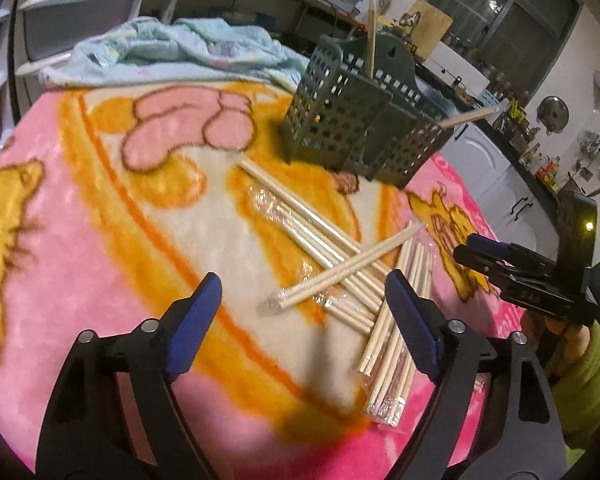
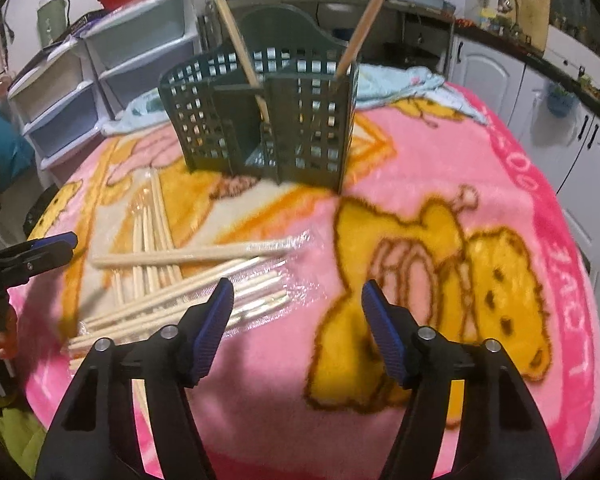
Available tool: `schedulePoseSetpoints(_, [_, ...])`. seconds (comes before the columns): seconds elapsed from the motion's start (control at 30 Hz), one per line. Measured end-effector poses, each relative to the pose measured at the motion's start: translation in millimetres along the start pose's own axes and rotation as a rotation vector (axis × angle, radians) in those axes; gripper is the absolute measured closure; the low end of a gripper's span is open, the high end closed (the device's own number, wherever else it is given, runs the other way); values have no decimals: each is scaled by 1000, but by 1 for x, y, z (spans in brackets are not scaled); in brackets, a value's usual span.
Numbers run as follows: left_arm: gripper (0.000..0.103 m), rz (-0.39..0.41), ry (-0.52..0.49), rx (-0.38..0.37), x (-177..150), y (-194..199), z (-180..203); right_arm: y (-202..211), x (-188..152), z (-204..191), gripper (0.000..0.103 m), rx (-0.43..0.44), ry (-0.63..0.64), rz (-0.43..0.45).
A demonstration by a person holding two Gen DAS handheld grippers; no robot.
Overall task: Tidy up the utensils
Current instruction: 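Move both tools back down to the loose chopstick pile, then close the left tool on a chopstick while the right tool grasps another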
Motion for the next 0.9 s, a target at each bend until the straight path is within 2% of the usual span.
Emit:
schedulePoseSetpoints(0.23, [45,-39,30,-10,-4,-11,-7,-20,0,8,53,46,-24,-39])
schedulePoseSetpoints(0.5, [55,-48,35,-13,-4,-15,-9,-38,1,12,65,91,-44,-64])
schedulePoseSetpoints(0.67, [64,-49,31,-2,-5,-16,-10,-41,-1,15,79,83,-56,-61])
schedulePoseSetpoints(0.9, [75,-41,9,26,-6,-16,-12,-40,-4,16,85,82,-65,-51])
Point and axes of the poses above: each gripper's, at about its wrist camera, not at the fingertips, and y roughly against the way its jaws point, z to its right, x to its top, the point moved 1 cm from there along -y, roughly the way its jaws point, and after that the axes turned 11 degrees about y, right-handed, at the moved point
